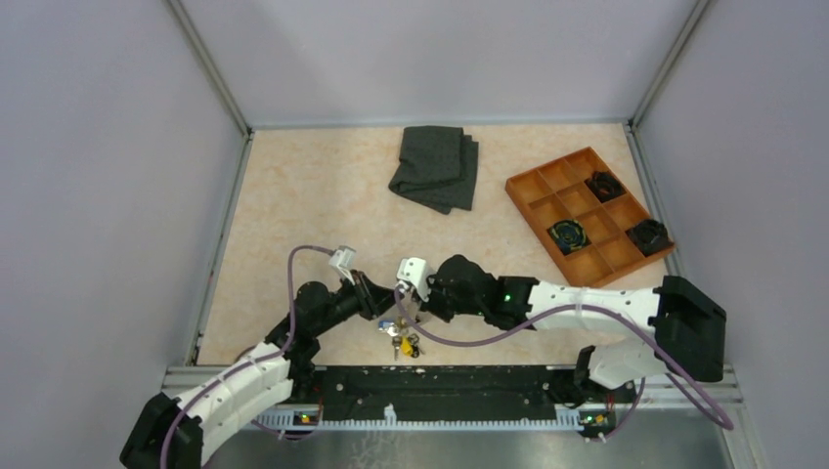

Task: Remove the keys from the keyring
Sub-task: Remove the key from the keyring.

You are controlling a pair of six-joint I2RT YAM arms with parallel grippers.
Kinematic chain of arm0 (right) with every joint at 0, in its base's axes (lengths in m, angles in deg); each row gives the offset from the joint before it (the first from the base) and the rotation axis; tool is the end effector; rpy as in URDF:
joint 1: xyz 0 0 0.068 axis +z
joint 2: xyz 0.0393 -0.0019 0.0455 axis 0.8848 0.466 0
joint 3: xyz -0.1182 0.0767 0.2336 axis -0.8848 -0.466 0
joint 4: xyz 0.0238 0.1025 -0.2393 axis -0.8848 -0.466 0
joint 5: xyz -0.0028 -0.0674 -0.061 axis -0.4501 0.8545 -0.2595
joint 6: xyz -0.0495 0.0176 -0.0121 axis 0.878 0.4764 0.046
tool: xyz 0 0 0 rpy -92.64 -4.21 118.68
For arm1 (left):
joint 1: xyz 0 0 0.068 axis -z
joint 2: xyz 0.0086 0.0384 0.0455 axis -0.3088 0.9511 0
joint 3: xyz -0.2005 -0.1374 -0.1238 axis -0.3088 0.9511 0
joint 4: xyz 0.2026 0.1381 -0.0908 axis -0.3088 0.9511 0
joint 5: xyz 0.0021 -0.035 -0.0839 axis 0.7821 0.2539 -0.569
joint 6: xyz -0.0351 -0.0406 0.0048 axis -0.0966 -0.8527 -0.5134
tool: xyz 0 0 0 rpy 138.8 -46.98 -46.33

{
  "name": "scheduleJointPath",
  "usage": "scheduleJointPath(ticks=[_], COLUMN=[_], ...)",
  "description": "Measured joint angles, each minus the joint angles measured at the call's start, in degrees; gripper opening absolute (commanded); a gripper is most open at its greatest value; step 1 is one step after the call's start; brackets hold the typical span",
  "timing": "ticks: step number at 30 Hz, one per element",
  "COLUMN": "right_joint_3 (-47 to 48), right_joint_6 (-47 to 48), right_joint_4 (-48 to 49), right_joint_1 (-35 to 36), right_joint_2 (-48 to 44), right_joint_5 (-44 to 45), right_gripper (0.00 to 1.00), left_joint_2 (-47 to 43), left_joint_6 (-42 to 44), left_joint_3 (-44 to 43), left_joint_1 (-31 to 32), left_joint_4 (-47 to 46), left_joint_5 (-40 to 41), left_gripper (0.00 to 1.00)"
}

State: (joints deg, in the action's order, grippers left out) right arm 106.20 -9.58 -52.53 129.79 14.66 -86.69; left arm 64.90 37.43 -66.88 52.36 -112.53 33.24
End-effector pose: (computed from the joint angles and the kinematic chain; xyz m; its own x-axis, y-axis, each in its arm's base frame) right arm 0.1112 0.2682 0.2331 -0.0658 -0.6004 -0.7970 -0.9457 0.2923 -0.1422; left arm 0.1204 -0.0958 0.1705 -0.6417 -0.3406 -0.6872 0.4822 0.5175 -0.7069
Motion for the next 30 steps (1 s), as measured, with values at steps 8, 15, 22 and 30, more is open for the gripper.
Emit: scheduleJointPath(ticks=[8, 15, 22, 30], right_joint_3=[-1.07, -2.14, -2.82, -3.13], right_joint_6=[-1.9, -1.79, -0.22, 0.22], right_joint_4=[6.12, 8.13, 9.38, 7.85], right_joint_1=[-0.13, -0.13, -0.13, -0.13], right_joint_2=[0.17, 0.26, 0.2, 0.07], right_joint_5=[-0.61, 0.0, -1.64, -0.81], right_gripper=[0.0, 0.0, 0.0, 0.0], left_joint_2=[5.79, 5.92, 6.4, 7.78], left_joint_6=[-3.56, -3.69, -3.41, -4.28], left_joint_3=[1.55, 1.38, 0.7, 0.66], left_joint_1=[0.0, 0.0, 0.0, -0.15], left_joint_4=[-6.16, -9.88, -10.58, -10.91], left_joint_5=[-1.11, -3.21, -5.27, -5.44], left_gripper=[0.16, 0.18, 0.24, 0.18])
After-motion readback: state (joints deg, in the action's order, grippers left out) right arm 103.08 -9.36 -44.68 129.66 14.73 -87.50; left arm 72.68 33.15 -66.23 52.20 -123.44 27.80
